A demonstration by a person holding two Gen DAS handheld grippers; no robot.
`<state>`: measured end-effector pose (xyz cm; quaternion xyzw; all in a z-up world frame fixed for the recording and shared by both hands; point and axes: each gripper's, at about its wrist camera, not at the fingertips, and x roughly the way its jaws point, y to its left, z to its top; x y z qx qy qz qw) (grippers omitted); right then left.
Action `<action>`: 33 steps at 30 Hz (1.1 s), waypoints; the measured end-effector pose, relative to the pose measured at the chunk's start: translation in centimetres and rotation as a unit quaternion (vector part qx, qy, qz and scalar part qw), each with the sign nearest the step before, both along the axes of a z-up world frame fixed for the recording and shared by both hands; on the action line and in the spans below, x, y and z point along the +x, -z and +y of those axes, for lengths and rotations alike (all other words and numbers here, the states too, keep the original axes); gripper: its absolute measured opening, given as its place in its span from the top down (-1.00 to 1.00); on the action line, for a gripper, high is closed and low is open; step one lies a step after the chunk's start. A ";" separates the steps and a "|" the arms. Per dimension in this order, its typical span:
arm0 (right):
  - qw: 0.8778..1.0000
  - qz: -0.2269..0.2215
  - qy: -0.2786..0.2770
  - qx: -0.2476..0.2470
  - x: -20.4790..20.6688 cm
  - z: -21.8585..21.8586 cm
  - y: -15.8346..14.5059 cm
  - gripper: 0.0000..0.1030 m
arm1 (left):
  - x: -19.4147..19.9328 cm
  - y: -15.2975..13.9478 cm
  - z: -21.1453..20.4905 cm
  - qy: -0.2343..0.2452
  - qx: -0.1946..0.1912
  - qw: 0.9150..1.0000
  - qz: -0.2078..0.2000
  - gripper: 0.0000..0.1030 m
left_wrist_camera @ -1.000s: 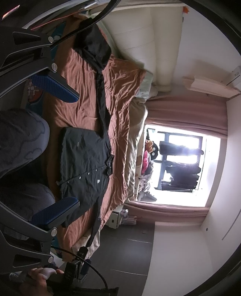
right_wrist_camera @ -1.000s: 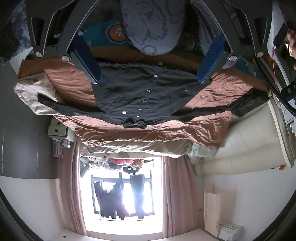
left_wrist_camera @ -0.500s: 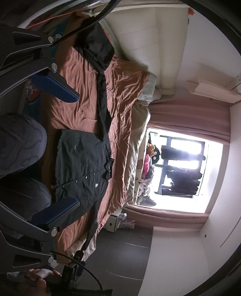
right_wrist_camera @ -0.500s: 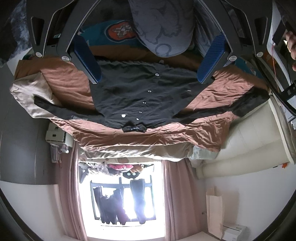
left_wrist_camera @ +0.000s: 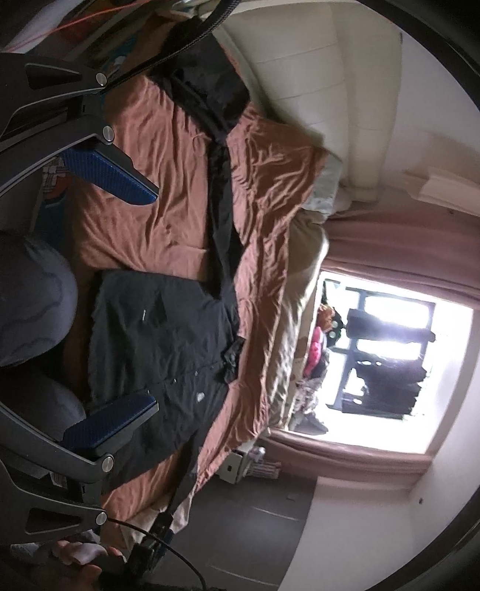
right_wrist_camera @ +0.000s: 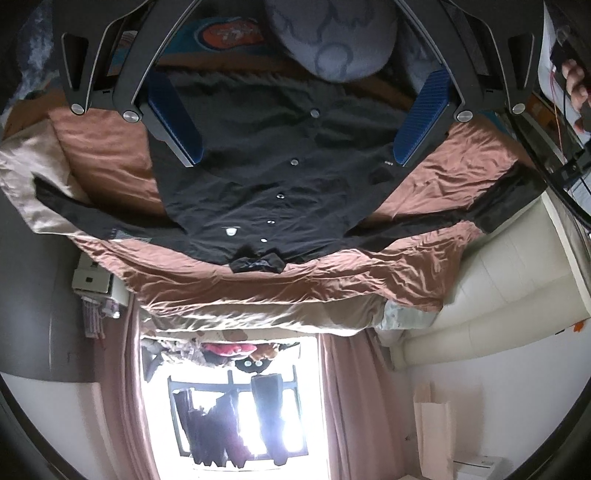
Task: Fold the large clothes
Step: 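Reach the left tool to the black shirt sleeve and close on its cuff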
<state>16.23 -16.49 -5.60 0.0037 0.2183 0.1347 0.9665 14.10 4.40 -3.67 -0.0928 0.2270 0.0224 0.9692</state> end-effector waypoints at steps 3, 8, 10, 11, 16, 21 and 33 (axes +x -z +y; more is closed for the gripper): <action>1.000 0.006 0.000 0.009 2.5 0.2 -0.1 -1.00 | 2.3 0.8 0.9 -0.004 0.003 1.000 0.017 -0.99; 0.999 0.028 0.001 0.019 6.3 0.9 0.4 -1.00 | 5.7 1.7 3.1 -0.013 -0.001 0.999 0.033 -0.98; 0.999 0.035 0.000 0.015 8.0 1.7 0.4 -1.00 | 7.1 2.0 4.2 -0.019 -0.004 0.999 0.039 -0.96; 0.999 0.037 0.000 0.012 8.9 2.2 0.3 -1.00 | 8.1 2.3 5.0 -0.025 -0.007 0.999 0.044 -0.96; 0.998 0.054 0.008 0.014 13.4 4.3 0.0 -1.00 | 11.9 3.0 8.0 -0.044 -0.013 0.997 0.059 -0.86; 0.997 0.066 0.028 0.023 17.7 6.4 0.0 -1.00 | 16.1 3.5 11.4 -0.059 -0.016 0.995 0.073 -0.81; 0.993 0.086 0.069 0.038 24.8 11.0 1.3 -1.00 | 24.4 6.0 18.5 -0.097 -0.040 0.988 0.115 -0.71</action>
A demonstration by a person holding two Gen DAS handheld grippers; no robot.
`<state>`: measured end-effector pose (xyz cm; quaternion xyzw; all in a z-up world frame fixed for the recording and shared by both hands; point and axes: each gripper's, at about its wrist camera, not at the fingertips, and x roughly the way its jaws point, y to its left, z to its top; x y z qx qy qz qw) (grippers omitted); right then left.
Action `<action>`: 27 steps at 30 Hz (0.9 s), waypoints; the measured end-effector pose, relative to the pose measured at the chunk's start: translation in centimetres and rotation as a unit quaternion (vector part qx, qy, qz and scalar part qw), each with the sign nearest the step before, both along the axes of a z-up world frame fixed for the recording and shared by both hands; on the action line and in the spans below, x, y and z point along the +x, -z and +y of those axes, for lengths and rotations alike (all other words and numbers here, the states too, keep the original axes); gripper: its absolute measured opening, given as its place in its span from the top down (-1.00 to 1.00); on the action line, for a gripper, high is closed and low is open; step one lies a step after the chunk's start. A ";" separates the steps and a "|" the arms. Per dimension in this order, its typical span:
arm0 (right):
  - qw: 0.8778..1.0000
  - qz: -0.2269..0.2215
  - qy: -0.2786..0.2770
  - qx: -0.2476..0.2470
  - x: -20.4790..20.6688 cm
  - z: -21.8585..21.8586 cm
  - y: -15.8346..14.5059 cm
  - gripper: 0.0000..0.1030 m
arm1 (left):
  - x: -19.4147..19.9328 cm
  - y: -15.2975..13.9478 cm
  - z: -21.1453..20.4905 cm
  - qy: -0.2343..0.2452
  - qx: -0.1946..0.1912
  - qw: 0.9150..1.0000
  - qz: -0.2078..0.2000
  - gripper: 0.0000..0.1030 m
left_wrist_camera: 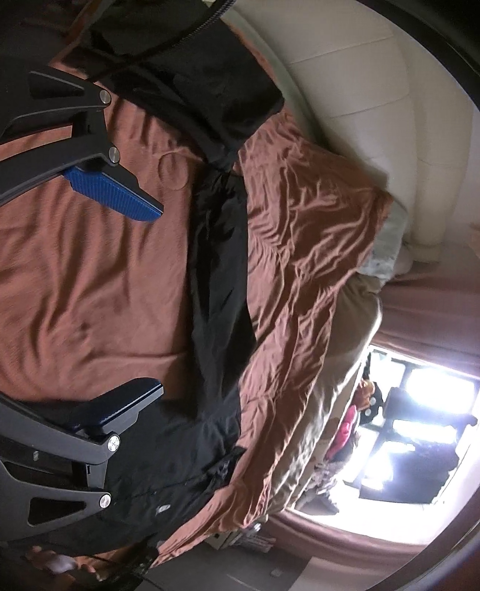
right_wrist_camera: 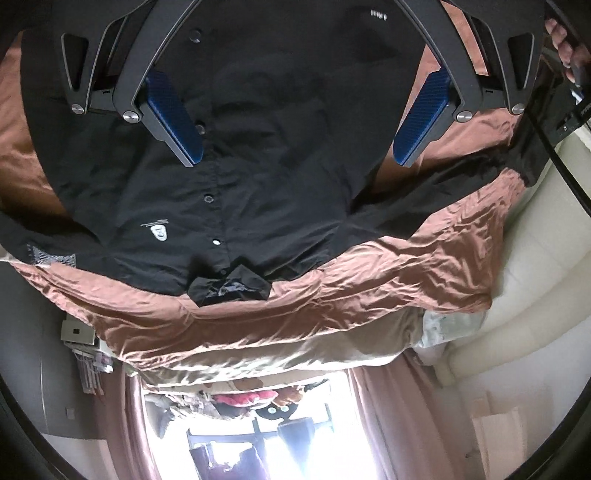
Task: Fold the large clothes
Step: 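Reach the left tool to the black shirt sleeve and close on its cuff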
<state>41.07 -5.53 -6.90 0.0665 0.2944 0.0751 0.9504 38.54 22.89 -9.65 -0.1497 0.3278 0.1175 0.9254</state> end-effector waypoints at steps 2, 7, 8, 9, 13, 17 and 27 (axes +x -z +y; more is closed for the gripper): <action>1.000 0.005 0.010 0.000 0.7 0.3 0.3 -1.00 | 1.4 0.8 1.2 -0.008 -0.007 1.000 0.009 -0.71; 0.999 0.025 0.032 0.013 2.3 -0.2 1.3 -1.00 | 4.9 3.8 4.3 -0.033 -0.029 0.998 0.038 -0.71; 0.999 0.028 0.036 0.013 2.7 -0.1 1.3 -1.00 | 5.5 4.4 4.8 -0.038 -0.034 0.998 0.043 -0.71; 0.999 0.029 0.041 0.010 2.8 -0.3 1.5 -1.00 | 6.4 5.5 5.6 -0.046 -0.041 0.997 0.052 -0.71; 0.998 0.035 0.052 0.003 3.5 -0.2 1.8 -1.00 | 8.6 8.4 7.7 -0.069 -0.080 0.992 0.073 -0.71; 0.997 0.038 0.060 0.004 4.3 -0.2 2.0 -1.00 | 10.4 10.6 9.5 -0.100 -0.118 0.984 0.084 -0.71; 0.995 0.063 0.056 0.056 8.0 -0.3 2.5 -0.56 | 13.3 13.1 13.0 -0.161 -0.189 0.964 0.095 -0.54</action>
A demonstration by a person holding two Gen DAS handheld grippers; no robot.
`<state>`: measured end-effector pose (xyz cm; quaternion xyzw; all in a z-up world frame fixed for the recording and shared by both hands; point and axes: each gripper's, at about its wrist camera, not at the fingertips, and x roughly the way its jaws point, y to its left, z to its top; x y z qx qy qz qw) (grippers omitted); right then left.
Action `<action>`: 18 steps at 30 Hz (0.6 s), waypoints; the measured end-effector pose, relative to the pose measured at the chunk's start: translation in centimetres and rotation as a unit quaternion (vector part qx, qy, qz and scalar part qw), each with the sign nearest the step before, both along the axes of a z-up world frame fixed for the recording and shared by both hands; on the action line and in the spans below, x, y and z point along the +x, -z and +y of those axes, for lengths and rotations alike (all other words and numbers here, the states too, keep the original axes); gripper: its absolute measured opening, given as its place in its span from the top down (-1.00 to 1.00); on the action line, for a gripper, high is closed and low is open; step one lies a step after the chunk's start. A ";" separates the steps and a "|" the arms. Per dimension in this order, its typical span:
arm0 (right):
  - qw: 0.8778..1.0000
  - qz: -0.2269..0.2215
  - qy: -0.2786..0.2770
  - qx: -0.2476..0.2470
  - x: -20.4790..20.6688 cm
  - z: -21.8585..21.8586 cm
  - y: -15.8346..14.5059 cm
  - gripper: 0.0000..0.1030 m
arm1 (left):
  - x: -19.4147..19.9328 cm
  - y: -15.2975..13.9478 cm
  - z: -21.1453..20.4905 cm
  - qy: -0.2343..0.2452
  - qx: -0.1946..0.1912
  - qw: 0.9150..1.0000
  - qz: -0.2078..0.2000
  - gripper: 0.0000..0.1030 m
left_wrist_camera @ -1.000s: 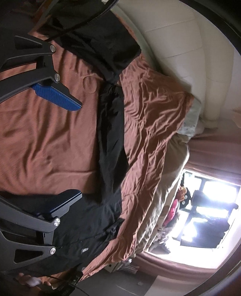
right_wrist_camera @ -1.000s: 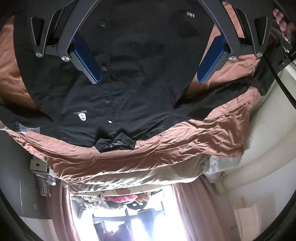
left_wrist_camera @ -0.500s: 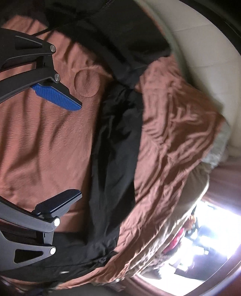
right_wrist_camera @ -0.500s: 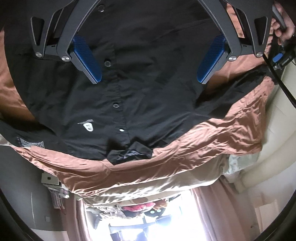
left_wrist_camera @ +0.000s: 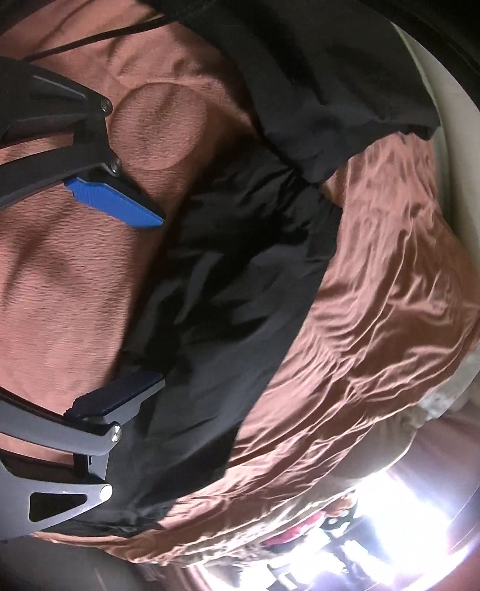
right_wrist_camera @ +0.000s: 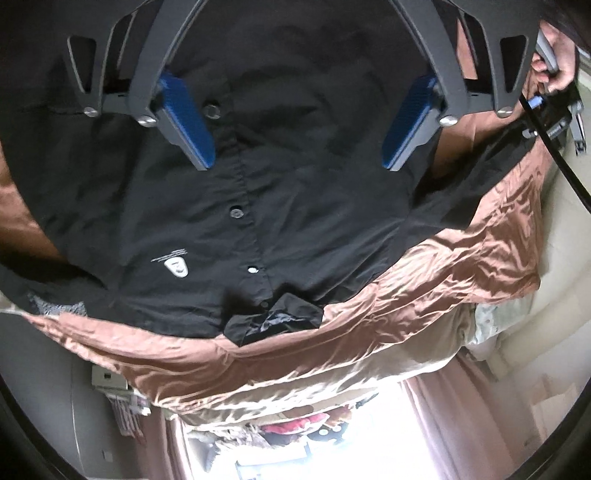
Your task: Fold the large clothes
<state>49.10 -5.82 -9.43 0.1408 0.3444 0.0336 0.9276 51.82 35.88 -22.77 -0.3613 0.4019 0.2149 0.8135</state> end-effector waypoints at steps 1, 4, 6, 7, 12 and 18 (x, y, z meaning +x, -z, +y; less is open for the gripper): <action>1.000 0.002 -0.004 0.010 0.7 0.1 -0.1 -0.48 | 0.2 0.1 0.3 -0.007 -0.004 1.000 0.002 -0.50; 1.000 -0.002 -0.013 0.022 2.3 0.8 -0.4 -0.44 | 0.4 0.6 0.8 -0.026 -0.016 0.999 0.007 -0.41; 0.999 0.000 -0.023 0.036 3.3 1.2 -0.1 -0.33 | 0.6 0.7 1.1 -0.040 -0.013 0.999 0.009 -0.16; 0.999 0.002 -0.030 0.043 3.8 1.3 0.3 -0.22 | 0.7 0.7 1.3 -0.047 -0.006 0.999 0.014 0.18; 0.994 0.024 -0.065 0.087 7.4 2.0 1.7 0.04 | 0.6 -0.6 1.2 -0.037 0.001 0.999 -0.006 0.93; 0.986 0.042 -0.076 0.141 12.0 2.5 3.5 0.08 | 1.0 -6.4 0.4 -0.005 0.048 0.997 -0.065 0.95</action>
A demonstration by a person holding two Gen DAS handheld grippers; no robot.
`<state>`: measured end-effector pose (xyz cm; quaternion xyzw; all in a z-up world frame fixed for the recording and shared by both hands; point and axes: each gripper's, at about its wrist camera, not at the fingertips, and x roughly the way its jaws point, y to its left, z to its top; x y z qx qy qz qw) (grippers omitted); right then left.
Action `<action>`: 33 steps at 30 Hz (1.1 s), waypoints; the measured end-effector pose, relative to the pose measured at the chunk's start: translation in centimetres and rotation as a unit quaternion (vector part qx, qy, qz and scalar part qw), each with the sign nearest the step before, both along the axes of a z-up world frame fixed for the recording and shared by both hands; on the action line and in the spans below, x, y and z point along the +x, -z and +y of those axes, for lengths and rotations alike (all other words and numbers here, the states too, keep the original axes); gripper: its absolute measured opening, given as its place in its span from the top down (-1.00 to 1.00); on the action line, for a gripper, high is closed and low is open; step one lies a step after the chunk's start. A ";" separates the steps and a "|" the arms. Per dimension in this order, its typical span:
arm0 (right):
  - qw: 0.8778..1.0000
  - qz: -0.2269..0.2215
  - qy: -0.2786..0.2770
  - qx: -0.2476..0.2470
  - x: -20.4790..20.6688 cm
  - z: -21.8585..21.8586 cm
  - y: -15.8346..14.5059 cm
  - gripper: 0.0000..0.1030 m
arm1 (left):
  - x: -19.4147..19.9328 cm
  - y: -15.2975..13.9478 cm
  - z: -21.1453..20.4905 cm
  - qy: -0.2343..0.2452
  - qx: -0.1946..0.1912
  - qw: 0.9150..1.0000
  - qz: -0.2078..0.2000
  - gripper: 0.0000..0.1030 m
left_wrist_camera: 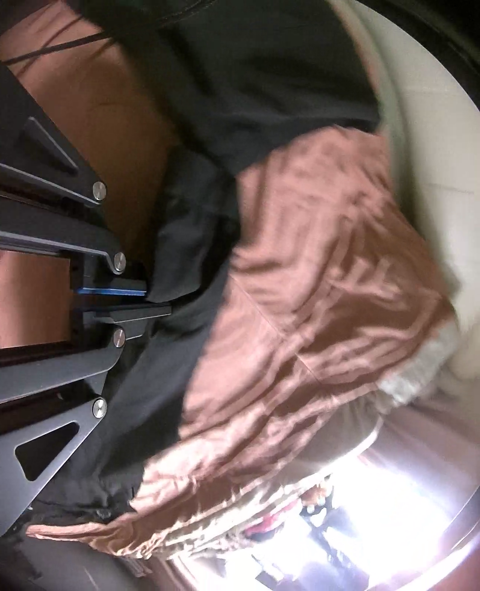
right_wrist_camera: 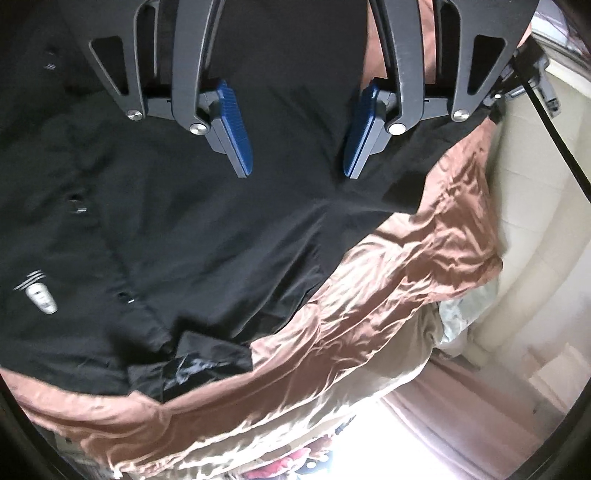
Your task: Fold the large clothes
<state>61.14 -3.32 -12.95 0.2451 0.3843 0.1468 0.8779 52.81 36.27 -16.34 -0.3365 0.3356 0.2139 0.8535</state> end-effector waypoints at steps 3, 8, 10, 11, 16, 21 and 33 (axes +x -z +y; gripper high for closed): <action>0.999 0.018 -0.017 0.024 2.2 0.5 1.4 0.49 | 1.0 -3.8 -0.8 0.029 0.040 0.999 -0.022 0.95; 0.997 0.036 -0.019 0.058 5.3 0.2 3.0 0.61 | 2.2 -8.3 -2.4 0.068 0.084 0.993 -0.049 0.96; 0.996 0.043 -0.025 0.075 6.4 0.2 3.6 0.61 | 2.7 -9.7 -3.2 0.083 0.094 0.990 -0.060 0.96; 0.996 0.046 -0.026 0.078 6.7 0.4 3.9 0.61 | 2.9 -10.3 -3.7 0.090 0.097 0.989 -0.064 0.96; 0.993 0.079 -0.037 0.074 8.5 1.3 6.2 0.62 | 3.8 -13.3 -5.9 0.117 0.107 0.983 -0.090 0.97; 0.991 0.082 -0.048 0.089 8.5 0.4 5.4 0.61 | 5.0 -16.4 -8.9 0.150 0.123 0.974 -0.115 0.97; 0.994 0.027 0.011 0.101 2.7 -6.2 1.2 -0.10 | 7.6 -21.3 -19.1 0.248 0.117 0.948 -0.164 0.97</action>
